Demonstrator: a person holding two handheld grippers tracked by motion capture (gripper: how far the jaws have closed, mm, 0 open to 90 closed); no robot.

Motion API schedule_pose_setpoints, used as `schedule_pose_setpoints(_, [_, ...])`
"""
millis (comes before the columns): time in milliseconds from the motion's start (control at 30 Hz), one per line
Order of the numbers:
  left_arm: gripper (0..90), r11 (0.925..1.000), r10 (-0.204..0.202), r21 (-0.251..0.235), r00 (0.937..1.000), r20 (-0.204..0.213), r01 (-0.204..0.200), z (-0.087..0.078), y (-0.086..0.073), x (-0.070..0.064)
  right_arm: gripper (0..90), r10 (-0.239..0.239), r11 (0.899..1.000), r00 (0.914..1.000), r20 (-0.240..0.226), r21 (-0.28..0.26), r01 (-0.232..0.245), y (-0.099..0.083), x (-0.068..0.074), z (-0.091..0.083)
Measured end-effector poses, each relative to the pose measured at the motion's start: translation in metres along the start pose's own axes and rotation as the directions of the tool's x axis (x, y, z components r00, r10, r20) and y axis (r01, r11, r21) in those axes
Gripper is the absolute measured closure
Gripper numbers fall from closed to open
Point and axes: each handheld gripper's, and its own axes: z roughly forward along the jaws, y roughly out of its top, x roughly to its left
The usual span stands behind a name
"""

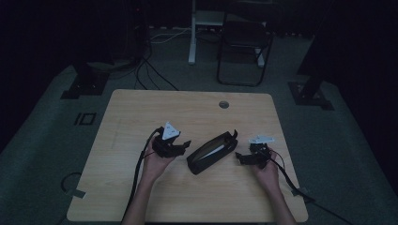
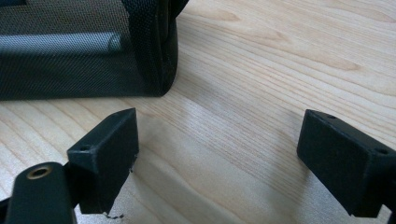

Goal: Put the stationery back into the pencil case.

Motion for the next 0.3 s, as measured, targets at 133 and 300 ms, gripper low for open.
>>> schedule_pose_setpoints(133, [41.6, 0.9996, -0.017, 0.021, 0.9998, -0.014, 0.018, -0.001, -0.008, 0.011, 12.8, 0.000, 1.000, 1.0000, 0.000, 0.000, 0.000, 0.000, 0.000, 0.000])
schedule_pose_setpoints(300, [41.6, 0.9980, -0.014, 0.061, 0.9994, -0.031, 0.016, 0.000, -0.016, 0.021, 12.8, 0.000, 1.000, 1.0000, 0.000, 0.000, 0.000, 0.000, 0.000, 0.000])
